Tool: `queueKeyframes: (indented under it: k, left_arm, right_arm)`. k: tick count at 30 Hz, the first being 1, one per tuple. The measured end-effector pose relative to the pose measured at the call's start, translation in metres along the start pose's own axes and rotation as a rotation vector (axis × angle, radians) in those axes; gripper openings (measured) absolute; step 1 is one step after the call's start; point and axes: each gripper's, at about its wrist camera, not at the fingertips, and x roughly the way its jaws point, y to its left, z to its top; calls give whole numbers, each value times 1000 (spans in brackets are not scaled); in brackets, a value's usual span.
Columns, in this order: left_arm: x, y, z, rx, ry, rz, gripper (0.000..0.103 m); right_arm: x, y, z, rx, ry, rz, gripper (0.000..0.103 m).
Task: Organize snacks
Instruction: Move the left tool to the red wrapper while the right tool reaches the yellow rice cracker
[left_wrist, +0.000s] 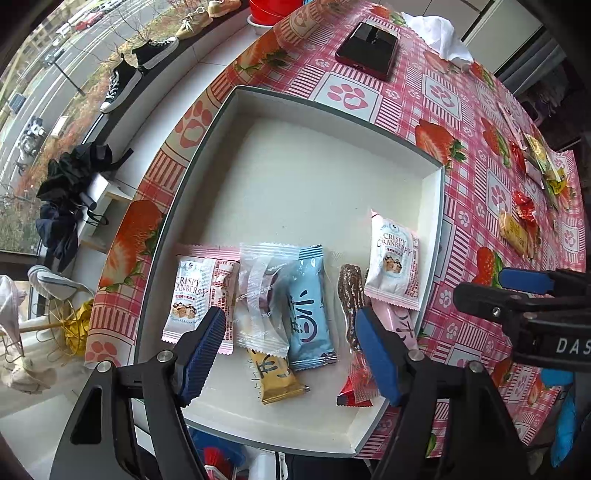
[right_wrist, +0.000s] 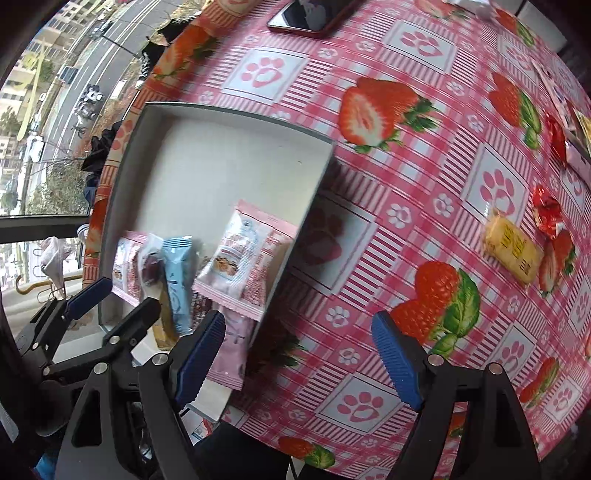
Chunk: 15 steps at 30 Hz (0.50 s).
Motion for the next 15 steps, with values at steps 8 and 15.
queueKeyframes:
  k: [8,15]
  left_arm:
    - [-3,-28,4,60,0,13,77]
    - [-2,-62,4,137,9,16,78]
  right_arm:
    - [3,-64,-28,140,16,-24,103]
    - [19,-121,-64,260,72,-46,103]
